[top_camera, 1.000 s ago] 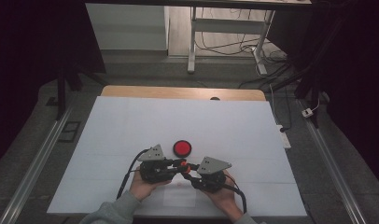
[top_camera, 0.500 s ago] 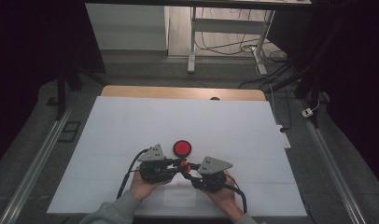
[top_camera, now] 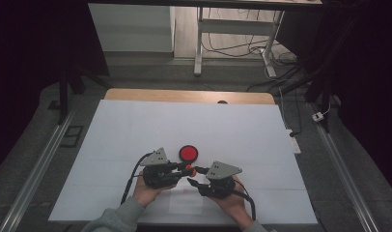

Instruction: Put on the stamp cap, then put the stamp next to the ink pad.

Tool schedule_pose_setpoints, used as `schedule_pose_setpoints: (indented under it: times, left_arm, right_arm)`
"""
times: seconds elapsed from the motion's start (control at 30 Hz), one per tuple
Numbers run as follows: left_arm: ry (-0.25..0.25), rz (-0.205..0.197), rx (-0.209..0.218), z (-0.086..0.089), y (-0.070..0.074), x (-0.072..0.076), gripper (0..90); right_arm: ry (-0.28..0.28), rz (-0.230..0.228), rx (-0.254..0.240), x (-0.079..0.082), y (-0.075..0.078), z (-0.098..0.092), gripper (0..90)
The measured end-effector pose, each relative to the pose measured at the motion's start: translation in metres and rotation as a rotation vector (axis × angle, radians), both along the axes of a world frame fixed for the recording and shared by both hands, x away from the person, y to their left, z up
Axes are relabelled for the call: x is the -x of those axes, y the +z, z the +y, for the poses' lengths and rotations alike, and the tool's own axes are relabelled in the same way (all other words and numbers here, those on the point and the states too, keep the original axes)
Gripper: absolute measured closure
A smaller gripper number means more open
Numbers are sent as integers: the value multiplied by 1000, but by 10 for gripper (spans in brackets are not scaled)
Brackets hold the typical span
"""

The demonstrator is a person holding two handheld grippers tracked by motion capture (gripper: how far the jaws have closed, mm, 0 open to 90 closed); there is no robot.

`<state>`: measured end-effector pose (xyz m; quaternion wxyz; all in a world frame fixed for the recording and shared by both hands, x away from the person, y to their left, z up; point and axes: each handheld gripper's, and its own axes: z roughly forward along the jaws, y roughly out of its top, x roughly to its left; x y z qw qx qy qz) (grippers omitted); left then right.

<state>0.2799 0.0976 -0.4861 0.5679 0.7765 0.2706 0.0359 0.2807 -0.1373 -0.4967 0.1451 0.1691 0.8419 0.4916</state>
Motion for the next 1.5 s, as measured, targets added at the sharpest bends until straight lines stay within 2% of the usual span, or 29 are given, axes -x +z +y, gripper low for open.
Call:
schedule_pose_setpoints:
  times: [0.17,0.3,0.43,0.63,0.67,0.9,1.13,1.5]
  left_arm:
    - [9,-3,2,3,1,-1,726]
    - [19,-5,1,7,2,-3,726]
    - [32,-6,-2,10,3,-4,726]
    - [45,-16,-26,13,4,-5,726]
    - [47,-18,-28,13,4,-5,726]
    - [69,-20,-41,19,6,-8,726]
    - [94,-21,-46,26,9,-12,725]
    - [107,-28,-73,27,8,-15,725]
  right_arm:
    - [-14,6,2,-1,-1,-5,504]
    - [-48,2,10,-4,-1,-19,493]
    - [-104,13,20,-7,1,-47,490]
    - [-197,20,-4,-10,4,-97,478]
    - [-211,21,4,-10,5,-105,476]
    - [-282,23,14,-4,1,-140,466]
    - [-309,18,48,-5,-3,-151,456]
    - [-300,38,56,-8,-7,-148,454]
